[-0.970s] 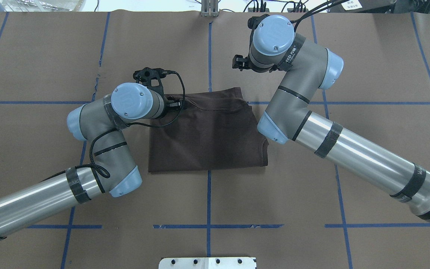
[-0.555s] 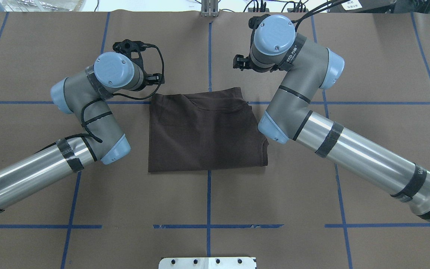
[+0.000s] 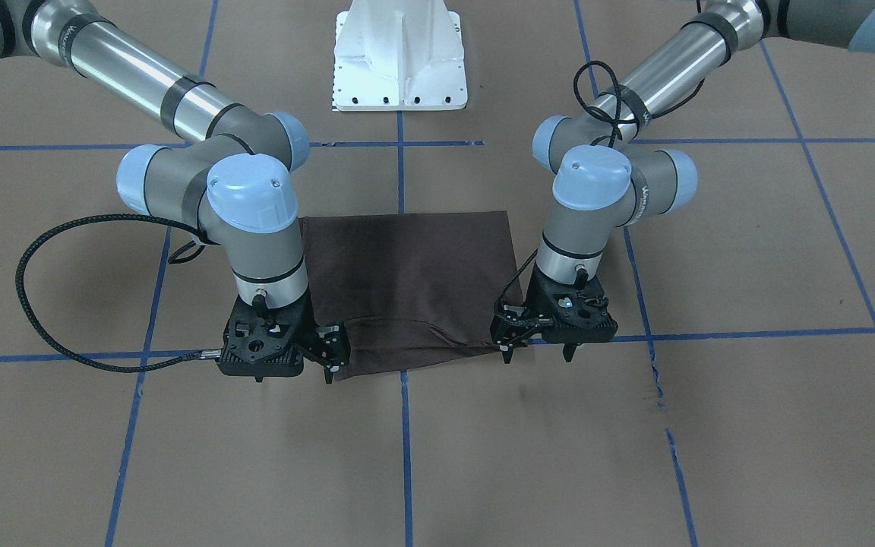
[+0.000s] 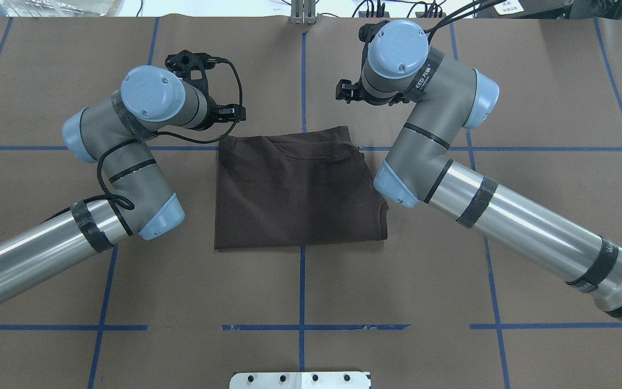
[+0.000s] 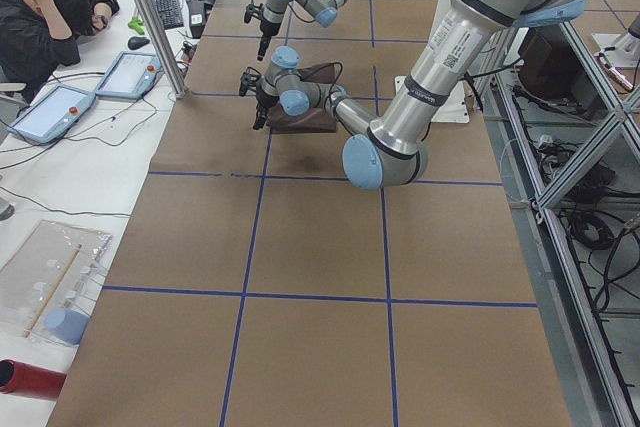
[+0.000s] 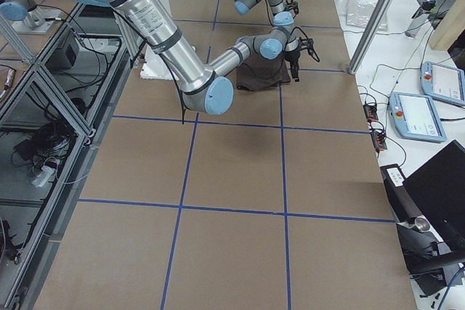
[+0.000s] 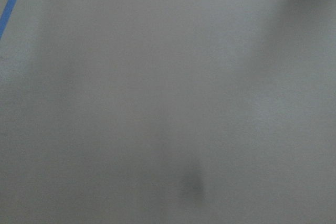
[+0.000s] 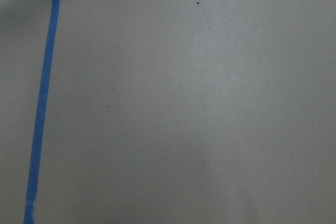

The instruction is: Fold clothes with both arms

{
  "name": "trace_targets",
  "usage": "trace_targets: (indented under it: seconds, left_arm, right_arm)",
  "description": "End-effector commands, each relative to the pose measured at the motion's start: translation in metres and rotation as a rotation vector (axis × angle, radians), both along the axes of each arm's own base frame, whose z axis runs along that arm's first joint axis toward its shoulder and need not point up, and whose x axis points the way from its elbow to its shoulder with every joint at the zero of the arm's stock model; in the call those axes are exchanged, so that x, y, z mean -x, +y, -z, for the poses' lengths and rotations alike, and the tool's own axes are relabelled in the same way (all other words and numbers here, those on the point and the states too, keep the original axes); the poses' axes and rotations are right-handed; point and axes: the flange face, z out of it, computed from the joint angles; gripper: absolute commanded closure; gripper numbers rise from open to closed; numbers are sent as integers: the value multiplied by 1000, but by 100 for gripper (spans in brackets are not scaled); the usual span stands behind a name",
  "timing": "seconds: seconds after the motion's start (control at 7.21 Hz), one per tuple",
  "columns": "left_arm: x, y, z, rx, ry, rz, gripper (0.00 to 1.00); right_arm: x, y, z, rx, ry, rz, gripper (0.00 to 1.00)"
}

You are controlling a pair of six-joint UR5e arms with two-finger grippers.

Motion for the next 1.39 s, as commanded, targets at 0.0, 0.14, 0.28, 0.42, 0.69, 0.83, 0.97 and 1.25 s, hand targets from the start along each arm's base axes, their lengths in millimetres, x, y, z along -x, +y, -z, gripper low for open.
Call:
trace_targets:
  seconds: [0.0,0.14,0.28,0.42,0.69,0.83,0.97,1.25]
  left_arm:
    - [-16,23,-13,5,-13,-35,0]
    - [-13,26,-35,17,-38,-32,0]
    - [-11,26,-47,21,-52,-35,0]
    - [-6,28,-62,-21,-97,-81,0]
    - [17,10,-66,-65,-132,-85,0]
    - [39,-8,-65,-102,-157,-83,0]
    - [59,-21,-64,-117,-166,-77,0]
    - [110,-34,-48,-150,-132,-106,0]
  right_arm:
    - [-1,0,-1,1,0,0,0]
    - [-1,0,-1,1,0,0,0]
    - [-1,0,-1,1,0,0,0]
    - [-1,0,-3,2,1,0,0]
    - [-1,1,-5,4,4,0,0]
    - [-2,1,-7,5,7,1,0]
    - [-6,-2,-9,11,5,-1,0]
    - [-85,-14,-58,17,14,96,0]
